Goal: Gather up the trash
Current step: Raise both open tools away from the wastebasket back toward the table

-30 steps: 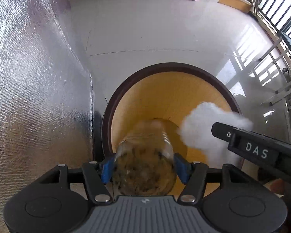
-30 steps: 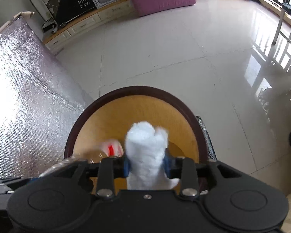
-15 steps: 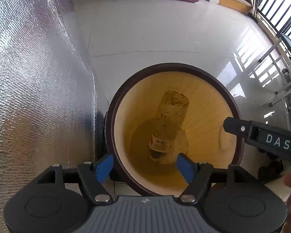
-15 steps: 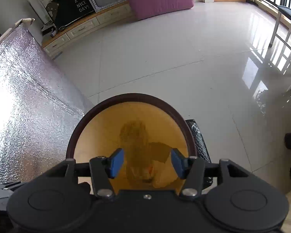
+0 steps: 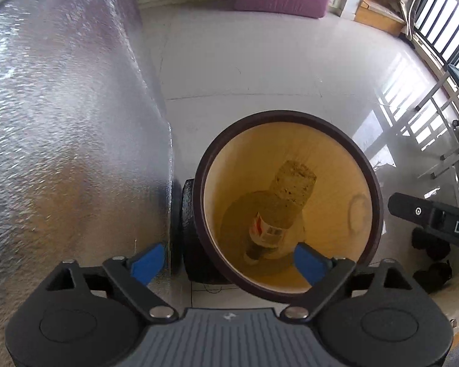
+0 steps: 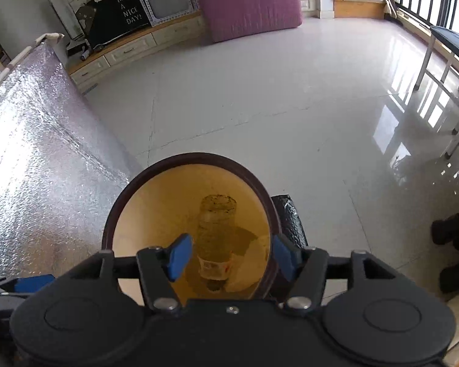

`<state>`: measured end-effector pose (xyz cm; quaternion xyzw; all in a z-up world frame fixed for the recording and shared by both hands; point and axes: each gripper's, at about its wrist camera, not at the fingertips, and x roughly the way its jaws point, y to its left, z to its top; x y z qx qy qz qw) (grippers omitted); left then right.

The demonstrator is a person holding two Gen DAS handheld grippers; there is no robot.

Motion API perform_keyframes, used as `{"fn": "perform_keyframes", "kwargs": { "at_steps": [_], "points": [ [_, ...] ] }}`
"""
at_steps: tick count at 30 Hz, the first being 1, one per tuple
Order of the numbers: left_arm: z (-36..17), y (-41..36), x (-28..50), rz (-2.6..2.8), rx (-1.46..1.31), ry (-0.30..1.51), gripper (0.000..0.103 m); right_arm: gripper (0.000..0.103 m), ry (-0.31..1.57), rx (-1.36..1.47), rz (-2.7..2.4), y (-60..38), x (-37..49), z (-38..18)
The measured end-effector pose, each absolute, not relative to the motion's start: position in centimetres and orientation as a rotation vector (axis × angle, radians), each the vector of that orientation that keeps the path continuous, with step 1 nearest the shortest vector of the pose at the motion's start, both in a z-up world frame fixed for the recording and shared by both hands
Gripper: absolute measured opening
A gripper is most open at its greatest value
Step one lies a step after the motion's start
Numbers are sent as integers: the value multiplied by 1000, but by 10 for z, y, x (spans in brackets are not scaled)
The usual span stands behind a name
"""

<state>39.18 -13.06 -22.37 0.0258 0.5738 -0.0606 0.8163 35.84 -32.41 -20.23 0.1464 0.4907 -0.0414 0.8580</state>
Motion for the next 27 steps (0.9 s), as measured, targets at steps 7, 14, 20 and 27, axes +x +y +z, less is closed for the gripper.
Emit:
{"fn": "perform_keyframes", "kwargs": {
  "at_steps": [7,14,20,27],
  "points": [
    [-193,-115,371,-123,45,1185,98,76,992,282,-91,-327,336,-179],
    [-158,-103,343,-108,33,1134,103,89,929,270,-115,-327,302,-150],
    [-129,-97,318,-106,40,1076,103,100,897,238,-131,-324,272,-130],
    [-100,-89,286,-130,47,1002,103,103,857,193,-136,-324,238,-109]
  ]
}}
